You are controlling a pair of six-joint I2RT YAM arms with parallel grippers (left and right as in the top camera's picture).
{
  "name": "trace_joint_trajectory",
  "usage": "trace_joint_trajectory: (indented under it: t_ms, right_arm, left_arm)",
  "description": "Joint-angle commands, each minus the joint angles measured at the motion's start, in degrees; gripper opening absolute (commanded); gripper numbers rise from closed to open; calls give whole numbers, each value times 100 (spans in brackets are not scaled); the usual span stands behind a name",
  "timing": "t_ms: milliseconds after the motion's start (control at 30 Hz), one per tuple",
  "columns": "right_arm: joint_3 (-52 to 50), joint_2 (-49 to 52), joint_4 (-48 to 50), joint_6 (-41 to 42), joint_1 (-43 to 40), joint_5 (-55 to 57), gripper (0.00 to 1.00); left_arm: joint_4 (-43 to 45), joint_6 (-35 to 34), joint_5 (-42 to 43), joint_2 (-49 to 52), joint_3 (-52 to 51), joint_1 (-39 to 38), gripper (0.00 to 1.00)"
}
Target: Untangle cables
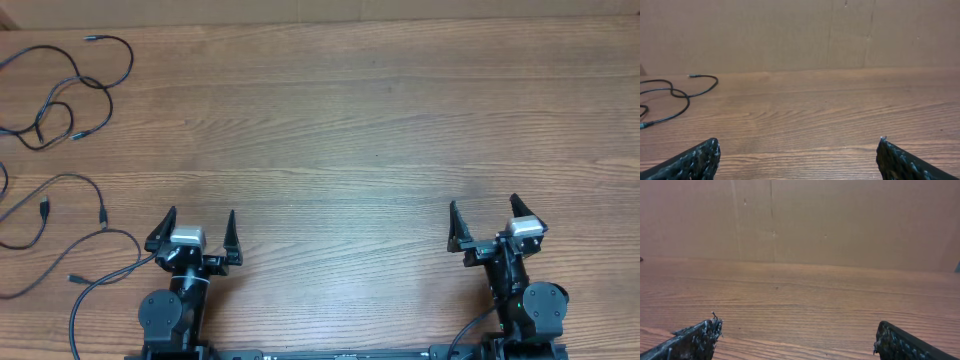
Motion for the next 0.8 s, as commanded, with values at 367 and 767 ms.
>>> trace_joint_trajectory:
  t_ms: [367, 767]
  right_arm:
    - [-57, -57, 20, -2, -9, 48, 100]
    - [-57, -57, 20, -4, -9, 48, 100]
  left_arm:
    - [-76, -79, -422, -55, -26, 33, 100]
    - [-44, 26, -289, -55, -26, 20, 100]
